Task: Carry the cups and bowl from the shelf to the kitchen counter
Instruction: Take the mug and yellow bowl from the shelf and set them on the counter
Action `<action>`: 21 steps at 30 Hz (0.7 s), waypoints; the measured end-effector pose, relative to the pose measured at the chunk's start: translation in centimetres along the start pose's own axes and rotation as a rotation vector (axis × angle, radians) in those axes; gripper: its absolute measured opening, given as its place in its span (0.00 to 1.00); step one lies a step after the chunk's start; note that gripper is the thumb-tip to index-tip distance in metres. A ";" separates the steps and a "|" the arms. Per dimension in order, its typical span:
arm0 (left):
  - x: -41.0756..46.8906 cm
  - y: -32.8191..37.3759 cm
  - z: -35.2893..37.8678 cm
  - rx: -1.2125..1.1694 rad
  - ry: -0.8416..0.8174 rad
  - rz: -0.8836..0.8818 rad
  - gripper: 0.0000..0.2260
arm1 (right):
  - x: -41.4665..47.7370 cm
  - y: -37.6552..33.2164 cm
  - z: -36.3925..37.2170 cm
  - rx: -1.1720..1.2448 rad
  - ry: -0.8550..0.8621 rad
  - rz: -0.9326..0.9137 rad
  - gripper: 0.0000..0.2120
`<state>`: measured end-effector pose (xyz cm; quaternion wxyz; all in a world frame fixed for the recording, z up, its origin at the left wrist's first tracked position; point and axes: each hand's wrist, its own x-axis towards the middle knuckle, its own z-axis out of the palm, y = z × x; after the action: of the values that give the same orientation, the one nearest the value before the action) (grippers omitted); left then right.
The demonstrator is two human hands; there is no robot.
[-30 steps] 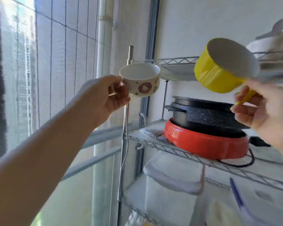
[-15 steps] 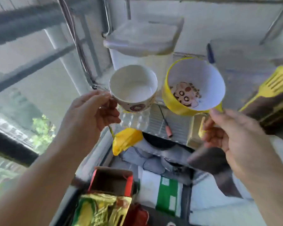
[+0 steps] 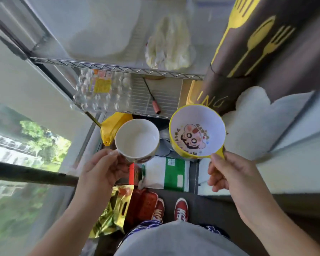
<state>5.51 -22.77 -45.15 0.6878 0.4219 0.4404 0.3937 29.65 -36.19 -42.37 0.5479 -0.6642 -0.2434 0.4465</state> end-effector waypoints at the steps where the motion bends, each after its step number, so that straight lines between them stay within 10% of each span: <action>1: -0.3 -0.2 0.0 0.017 -0.017 -0.012 0.18 | -0.4 0.4 -0.2 0.009 0.006 0.013 0.16; 10: 0.8 -1.3 -0.1 0.127 -0.189 -0.123 0.12 | -5.4 4.1 -0.5 0.081 0.162 0.075 0.15; 21: 2.4 -5.9 6.4 0.440 -0.802 -0.334 0.14 | -15.9 10.2 -0.6 0.272 0.805 0.272 0.18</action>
<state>13.30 -24.03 -49.67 0.7517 0.5992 0.2749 -0.0181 20.81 -52.29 -46.82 0.6178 -0.7329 0.1398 0.2484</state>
